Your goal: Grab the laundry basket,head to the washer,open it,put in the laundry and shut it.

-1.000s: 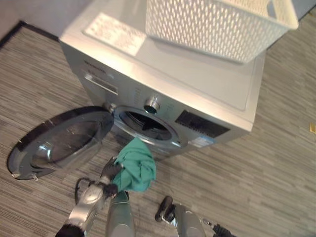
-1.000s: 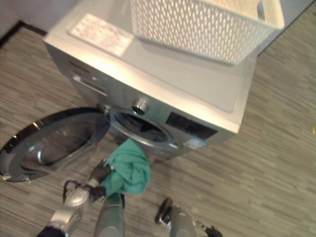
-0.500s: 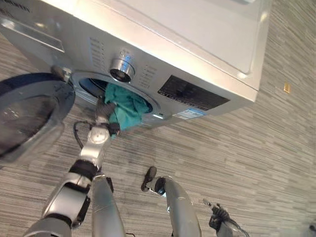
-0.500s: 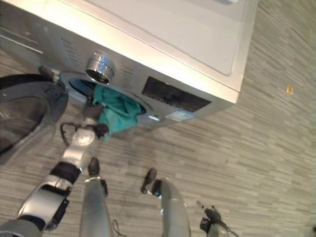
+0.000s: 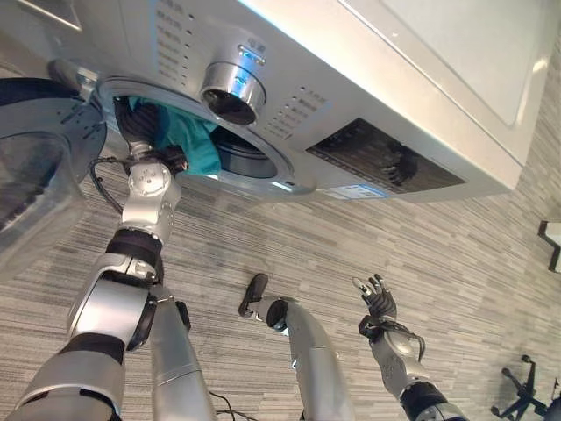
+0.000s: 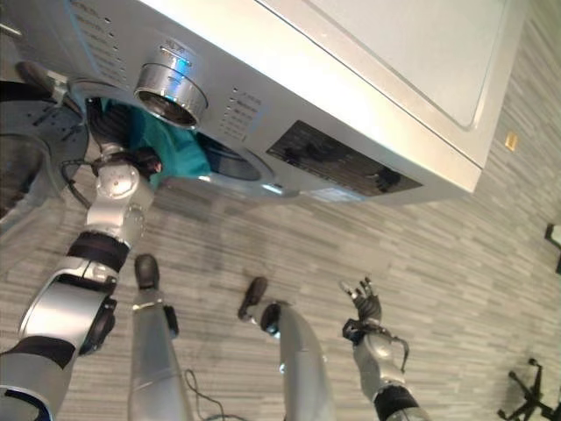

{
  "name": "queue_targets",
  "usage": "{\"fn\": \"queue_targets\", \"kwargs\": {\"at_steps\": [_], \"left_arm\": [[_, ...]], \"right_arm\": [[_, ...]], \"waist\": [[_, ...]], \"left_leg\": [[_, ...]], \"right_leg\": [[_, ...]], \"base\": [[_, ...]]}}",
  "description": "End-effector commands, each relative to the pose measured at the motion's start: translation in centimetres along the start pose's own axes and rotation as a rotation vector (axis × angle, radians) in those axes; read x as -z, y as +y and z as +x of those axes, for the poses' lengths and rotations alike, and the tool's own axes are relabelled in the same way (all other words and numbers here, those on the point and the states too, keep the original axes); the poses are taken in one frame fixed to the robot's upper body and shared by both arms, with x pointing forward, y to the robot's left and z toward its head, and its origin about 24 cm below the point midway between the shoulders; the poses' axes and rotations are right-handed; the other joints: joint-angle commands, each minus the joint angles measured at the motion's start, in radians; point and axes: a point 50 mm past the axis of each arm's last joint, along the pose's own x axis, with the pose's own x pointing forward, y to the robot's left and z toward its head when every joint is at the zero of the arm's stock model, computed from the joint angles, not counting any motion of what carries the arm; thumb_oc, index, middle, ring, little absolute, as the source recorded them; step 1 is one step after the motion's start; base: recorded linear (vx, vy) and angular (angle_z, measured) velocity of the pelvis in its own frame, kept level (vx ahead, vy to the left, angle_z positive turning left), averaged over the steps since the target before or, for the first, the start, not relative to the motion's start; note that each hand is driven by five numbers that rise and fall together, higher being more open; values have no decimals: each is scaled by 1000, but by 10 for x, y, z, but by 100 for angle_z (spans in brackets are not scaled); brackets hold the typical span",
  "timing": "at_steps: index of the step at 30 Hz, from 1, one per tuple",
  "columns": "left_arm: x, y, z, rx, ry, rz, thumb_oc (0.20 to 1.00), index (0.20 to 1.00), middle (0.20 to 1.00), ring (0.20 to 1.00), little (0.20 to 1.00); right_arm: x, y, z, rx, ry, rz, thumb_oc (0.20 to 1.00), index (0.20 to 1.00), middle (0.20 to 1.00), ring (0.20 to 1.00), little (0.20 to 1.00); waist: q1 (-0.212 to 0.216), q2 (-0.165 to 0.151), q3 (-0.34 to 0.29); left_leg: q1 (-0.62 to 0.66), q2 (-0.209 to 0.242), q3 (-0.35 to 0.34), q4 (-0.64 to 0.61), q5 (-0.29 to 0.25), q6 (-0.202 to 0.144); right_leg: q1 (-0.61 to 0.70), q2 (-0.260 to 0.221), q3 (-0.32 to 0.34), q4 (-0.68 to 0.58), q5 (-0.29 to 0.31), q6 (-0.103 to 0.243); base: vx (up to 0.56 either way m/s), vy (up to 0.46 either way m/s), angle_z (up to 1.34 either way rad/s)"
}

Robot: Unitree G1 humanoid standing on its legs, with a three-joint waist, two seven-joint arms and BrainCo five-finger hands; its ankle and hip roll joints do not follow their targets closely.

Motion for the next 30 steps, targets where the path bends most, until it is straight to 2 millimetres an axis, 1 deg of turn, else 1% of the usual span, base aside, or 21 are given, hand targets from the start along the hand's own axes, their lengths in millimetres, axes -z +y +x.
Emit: {"fn": "queue_targets", "kwargs": {"at_steps": [1, 2, 4, 5, 7, 10, 12, 13, 14, 15, 16, 19, 21, 23, 24, 25, 26, 27, 28, 29, 30], "left_arm": [[-77, -58, 5, 138, -244, -231, 200, 200, 200, 200, 200], [-86, -75, 0, 165, -246, -317, 200, 200, 200, 200, 200], [-101, -86, 0, 172, -254, -395, 200, 200, 200, 200, 200], [-112, -90, 3, 178, -271, -411, 200, 200, 200, 200, 200], [-136, -84, 13, 159, -328, -397, 200, 200, 200, 200, 200], [-173, -70, 23, 152, -428, -383, 200, 200, 200, 200, 200], [-179, -61, 24, 173, -463, -354, 200, 200, 200, 200, 200], [-174, -59, 23, 185, -464, -333, 674, 674, 674, 674, 674], [-165, -61, 21, 216, -450, -306, 1000, 1000, 1000, 1000, 1000], [-163, -60, 21, 216, -446, -305, 1000, 1000, 1000, 1000, 1000], [-135, -63, 20, 279, -370, -195, 1000, 1000, 1000, 1000, 1000], [-81, -64, 16, 382, -240, 142, 1000, 1000, 1000, 1000, 1000], [-47, -61, 22, 370, -104, 488, 1000, 1000, 1000, 1000, 1000], [-33, -69, 21, 395, -62, 750, 1000, 1000, 1000, 1000, 1000], [-33, -69, 21, 395, -62, 750, 1000, 1000, 1000, 1000, 1000], [-28, -76, 17, 409, -79, 890, 1000, 1000, 1000, 1000, 1000], [-28, -87, 15, 417, -162, 1135, 1000, 1000, 1000, 1000, 1000], [-28, -87, 14, 418, -164, 1137, 1000, 1000, 1000, 1000, 1000], [-31, -90, 14, 407, -212, 1245, 1000, 1000, 1000, 1000, 1000], [-42, -101, 14, 386, -394, 1576, 1000, 1000, 1000, 1000, 1000], [-44, -103, 14, 391, -453, 1704, 1000, 1000, 1000, 1000, 1000]], "right_arm": [[-33, -25, 5, 74, -118, -12, 1000, 1000, 1000, 1000, 1000], [-40, -22, 7, 67, -142, -11, 1000, 1000, 1000, 1000, 1000], [-52, -19, 9, 54, -180, 5, 1000, 1000, 1000, 1000, 1000], [-56, -17, 10, 44, -194, 3, 1000, 1000, 1000, 1000, 1000], [-62, -13, 10, 14, -212, -16, 1000, 1000, 1000, 1000, 1000], [-61, -14, 11, -8, -196, -77, 1000, 1000, 1000, 1000, 1000], [-56, -20, 10, -2, -174, -99, 1000, 1000, 1000, 1000, 1000], [-51, -24, 8, 2, -154, -104, 1000, 1000, 1000, 1000, 1000], [-46, -29, 6, 9, -132, -109, 1000, 1000, 1000, 1000, 1000], [-45, -30, 5, 10, -128, -110, 1000, 1000, 1000, 1000, 1000], [-39, -41, 3, 37, -92, -104, 1000, 1000, 1000, 1000, 1000], [-37, -61, 1, 94, -62, -110, 1000, 1000, 1000, 1000, 1000], [-40, -67, 5, 119, -45, -113, 1000, 1000, 1000, 1000, 1000], [-46, -70, 9, 134, -45, -146, 1000, 1000, 1000, 1000, 1000], [-46, -70, 9, 134, -45, -145, 1000, 1000, 1000, 1000, 1000], [-47, -72, 9, 139, -40, -154, 1000, 1000, 1000, 1000, 1000], [-50, -73, 10, 132, -45, -169, 1000, 1000, 1000, 1000, 1000], [-50, -73, 10, 132, -45, -167, 1000, 1000, 1000, 1000, 1000], [-52, -72, 11, 126, -53, -175, 1000, 1000, 1000, 1000, 1000], [-54, -67, 14, 97, -60, -205, 1000, 1000, 1000, 1000, 1000], [-57, -65, 15, 81, -74, -222, 1000, 1000, 1000, 1000, 1000]], "waist": [[-28, 10, 11], [-40, 10, 13], [-52, 15, 18], [-63, 16, 15], [-82, 17, 2], [-107, 19, -29], [-111, 21, -42], [-111, 23, -45], [-109, 26, -47], [-107, 26, -49], [-101, 37, -49], [-84, 64, -40], [-78, 74, -38], [-75, 74, -26], [-75, 74, -26], [-75, 72, -24], [-78, 64, -24], [-76, 62, -22], [-78, 59, -23], [-83, 49, -19], [-85, 49, -18]], "left_leg": [[46, -33, 20, 31, -138, 56], [44, -35, 24, 28, -139, 56], [36, -34, 32, 27, -140, 56], [27, -30, 41, 32, -141, 57], [11, -18, 55, 51, -149, 59], [-13, 12, 77, 89, -168, 65], [-11, 24, 86, 96, -174, 71], [-5, 27, 90, 94, -174, 74], [3, 28, 92, 89, -173, 77], [7, 29, 93, 87, -172, 77], [37, 24, 98, 61, -163, 82], [84, 5, 107, 1, -140, 82], [103, -7, 104, -32, -123, 80], [121, -12, 103, -60, -108, 75], [122, -12, 103, -60, -108, 75], [127, -14, 103, -66, -102, 72], [135, -12, 101, -82, -95, 66], [137, -12, 102, -83, -94, 66], [142, -12, 102, -90, -91, 63], [150, -7, 104, -104, -85, 61], [153, -6, 105, -107, -85, 60]], "right_leg": [[16, 36, 71, -68, 29, 9], [9, 35, 75, -68, 31, 11], [-9, 32, 86, -63, 36, 15], [-28, 33, 96, -56, 43, 19], [-55, 40, 114, -50, 55, 23], [-76, 60, 132, -63, 83, 35], [-70, 74, 138, -90, 102, 43], [-63, 79, 139, -103, 108, 46], [-57, 82, 138, -115, 112, 48], [-53, 83, 138, -119, 114, 48], [-29, 85, 136, -149, 120, 49], [7, 80, 133, -195, 126, 45], [24, 80, 132, -221, 134, 44], [39, 83, 134, -241, 143, 46], [40, 83, 134, -241, 143, 46], [45, 85, 135, -247, 150, 48], [55, 90, 137, -265, 159, 52], [57, 90, 138, -267, 160, 52], [60, 93, 138, -272, 163, 54], [65, 96, 142, -284, 171, 57], [68, 98, 143, -289, 173, 58]], "base": [[-9, 33, 11], [-17, 44, 10], [-28, 54, -3], [-32, 56, -12], [-29, 53, -22], [-23, 25, -29], [1, -22, -37], [24, -54, -33], [16, -40, -29], [20, -41, -16], [4, -14, -10], [-7, 25, 1], [-22, 24, 7], [-22, 1, 12], [-14, -6, 20], [-12, -20, 15], [-13, -21, 10], [0, 0, 0], [-14, -12, 6], [-17, -7, 7], [-17, 2, 7]]}}
